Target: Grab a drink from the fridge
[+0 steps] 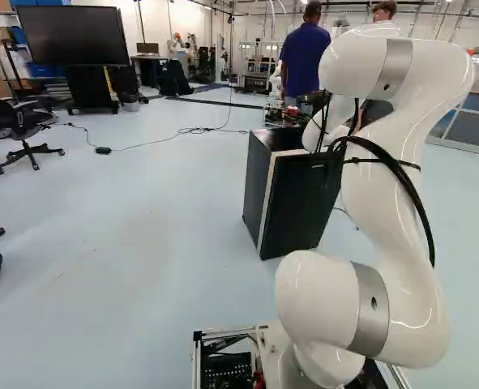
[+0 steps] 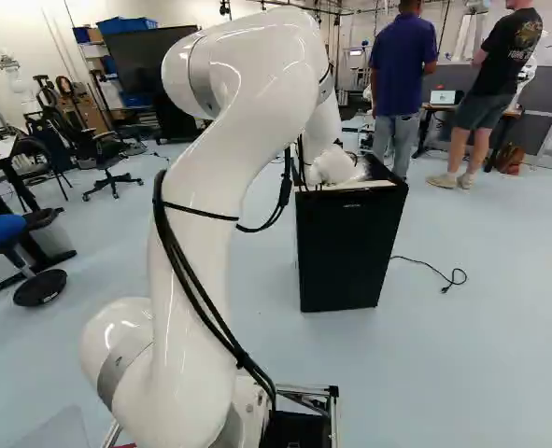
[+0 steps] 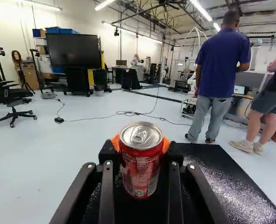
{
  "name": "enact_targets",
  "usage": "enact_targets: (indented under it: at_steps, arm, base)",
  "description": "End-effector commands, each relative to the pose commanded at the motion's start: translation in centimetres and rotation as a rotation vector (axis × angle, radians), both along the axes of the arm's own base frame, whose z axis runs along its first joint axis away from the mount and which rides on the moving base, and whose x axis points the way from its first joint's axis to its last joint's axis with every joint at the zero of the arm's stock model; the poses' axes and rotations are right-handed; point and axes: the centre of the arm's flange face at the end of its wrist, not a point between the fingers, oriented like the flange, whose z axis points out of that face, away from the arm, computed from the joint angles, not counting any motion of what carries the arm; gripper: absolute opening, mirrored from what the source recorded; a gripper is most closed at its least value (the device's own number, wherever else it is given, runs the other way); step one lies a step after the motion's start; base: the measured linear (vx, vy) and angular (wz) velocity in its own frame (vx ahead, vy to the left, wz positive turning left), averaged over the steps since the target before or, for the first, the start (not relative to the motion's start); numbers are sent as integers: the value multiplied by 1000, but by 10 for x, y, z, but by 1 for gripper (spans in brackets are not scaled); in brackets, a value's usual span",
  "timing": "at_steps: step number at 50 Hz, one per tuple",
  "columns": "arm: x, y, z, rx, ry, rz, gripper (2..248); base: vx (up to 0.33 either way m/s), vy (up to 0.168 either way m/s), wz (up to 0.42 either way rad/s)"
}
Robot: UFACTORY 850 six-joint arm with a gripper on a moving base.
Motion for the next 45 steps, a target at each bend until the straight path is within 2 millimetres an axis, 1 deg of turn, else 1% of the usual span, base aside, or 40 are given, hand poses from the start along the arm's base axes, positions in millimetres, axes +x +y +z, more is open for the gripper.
enact_targets:
  at_steps: [10, 22, 34, 45]
  arm:
    - [-4, 8, 2, 3, 3, -4, 98]
    - [-13, 22, 5, 8, 9, -10, 98]
    - [-25, 41, 8, 15, 18, -19, 98]
    - [-41, 62, 11, 22, 29, -29, 98]
  base:
    - [0, 0, 0]
    - [0, 0, 0]
    - [0, 0, 0]
    - [0, 0, 0]
